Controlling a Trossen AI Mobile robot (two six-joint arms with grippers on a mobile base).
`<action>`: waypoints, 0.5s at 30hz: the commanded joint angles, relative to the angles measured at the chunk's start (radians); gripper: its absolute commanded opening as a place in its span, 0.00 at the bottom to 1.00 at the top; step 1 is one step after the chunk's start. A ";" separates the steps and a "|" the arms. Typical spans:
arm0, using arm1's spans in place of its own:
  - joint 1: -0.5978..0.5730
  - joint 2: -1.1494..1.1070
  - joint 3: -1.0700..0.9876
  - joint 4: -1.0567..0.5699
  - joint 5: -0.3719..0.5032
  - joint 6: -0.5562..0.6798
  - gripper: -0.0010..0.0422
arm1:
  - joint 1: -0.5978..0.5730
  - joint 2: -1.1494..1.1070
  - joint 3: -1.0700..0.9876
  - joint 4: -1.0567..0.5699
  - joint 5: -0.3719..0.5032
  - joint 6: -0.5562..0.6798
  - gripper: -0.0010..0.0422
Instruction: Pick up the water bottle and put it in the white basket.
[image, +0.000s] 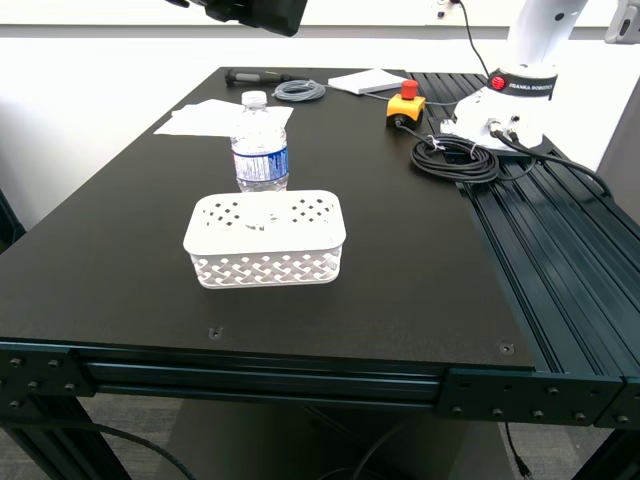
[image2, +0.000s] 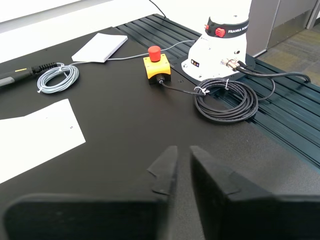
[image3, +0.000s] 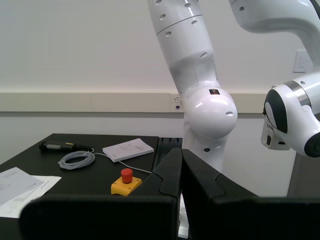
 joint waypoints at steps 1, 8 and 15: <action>0.001 0.000 0.001 0.003 0.000 0.000 0.02 | 0.000 0.000 0.002 0.003 0.002 0.005 0.02; 0.001 0.000 0.001 0.003 0.000 0.000 0.02 | 0.000 0.000 0.002 0.003 0.002 0.004 0.02; 0.000 0.000 0.001 0.003 0.000 0.000 0.02 | 0.000 0.000 0.002 0.003 0.002 0.004 0.02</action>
